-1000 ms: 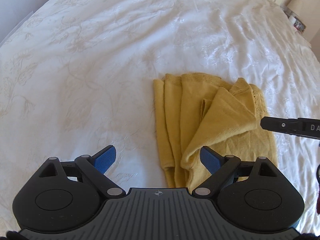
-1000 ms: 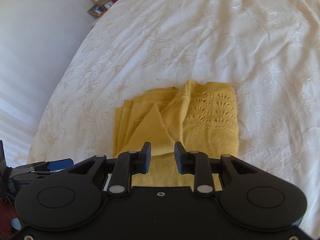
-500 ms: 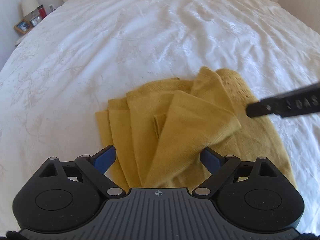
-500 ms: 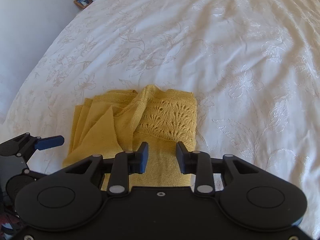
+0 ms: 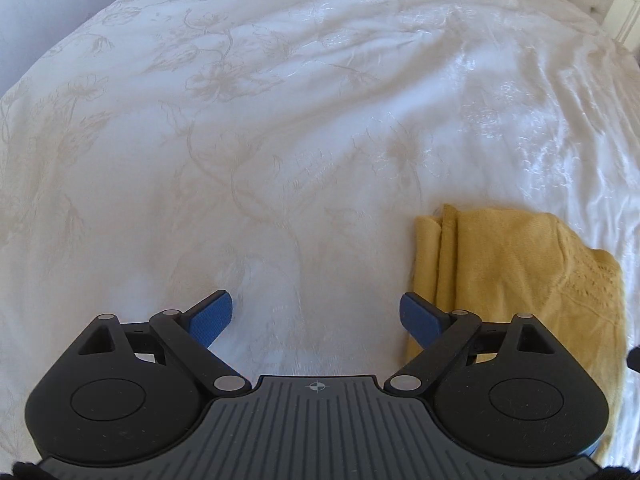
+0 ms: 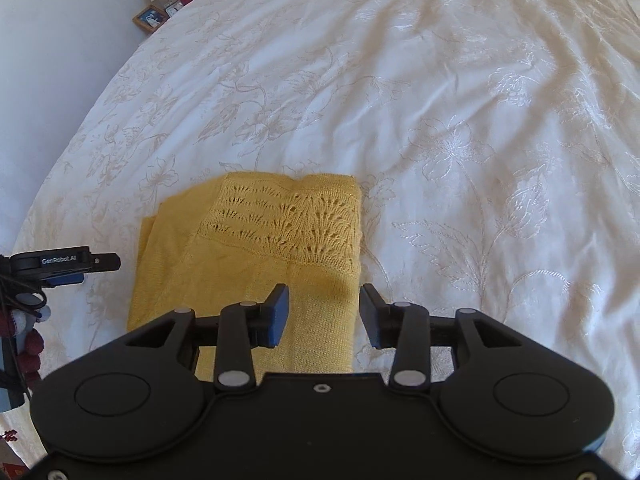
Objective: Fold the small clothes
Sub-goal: 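Open the right gripper and release the folded side onto the sweater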
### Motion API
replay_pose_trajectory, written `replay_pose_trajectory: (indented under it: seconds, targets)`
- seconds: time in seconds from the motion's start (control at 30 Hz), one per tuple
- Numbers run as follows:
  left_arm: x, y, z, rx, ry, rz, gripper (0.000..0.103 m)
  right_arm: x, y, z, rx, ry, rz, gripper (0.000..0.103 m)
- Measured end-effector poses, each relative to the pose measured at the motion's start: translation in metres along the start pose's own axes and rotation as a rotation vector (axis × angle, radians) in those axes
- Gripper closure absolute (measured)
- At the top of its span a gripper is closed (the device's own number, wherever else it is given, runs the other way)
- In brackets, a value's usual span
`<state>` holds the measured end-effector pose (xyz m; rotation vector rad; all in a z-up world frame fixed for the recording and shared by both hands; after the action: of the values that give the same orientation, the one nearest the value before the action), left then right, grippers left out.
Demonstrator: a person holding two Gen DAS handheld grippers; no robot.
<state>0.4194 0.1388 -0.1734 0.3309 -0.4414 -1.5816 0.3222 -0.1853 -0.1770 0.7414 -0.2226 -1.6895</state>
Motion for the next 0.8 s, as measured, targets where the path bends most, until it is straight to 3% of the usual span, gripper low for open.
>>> replay_pose_trajectory:
  seconds: [0.1,0.2,0.47,0.57,0.8]
  targets:
    - [0.008,-0.018,0.017,-0.022,-0.075,-0.011,0.012,-0.001,-0.002,-0.001,-0.008,0.007,0.003,0.052]
    - [0.024,-0.035,0.028,-0.053,-0.158,-0.015,0.012,-0.001,-0.003,-0.001,-0.006,0.022,-0.013,0.043]
    - [0.065,-0.078,0.040,-0.106,-0.276,-0.072,0.012,0.013,0.003,-0.003,0.012,0.013,-0.077,0.041]
    - [0.075,-0.086,0.037,-0.108,-0.268,-0.098,0.012,0.019,0.006,-0.004,0.012,0.030,-0.094,0.030]
    - [0.065,-0.095,0.032,-0.079,-0.207,-0.086,0.012,0.039,0.015,-0.025,-0.029,0.125,-0.172,0.020]
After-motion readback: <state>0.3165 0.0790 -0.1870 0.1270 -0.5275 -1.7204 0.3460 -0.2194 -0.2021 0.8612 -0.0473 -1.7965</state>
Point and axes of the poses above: each gripper's, at about its wrist camera, not at the fingertips, and z roughly against the way its jaws point, x to its right, y to its top, the point moved 3 cm from there along -z, roughly the way its jaws point, and after that the axes turned 5 degrees about x, right-handed, at the moved point
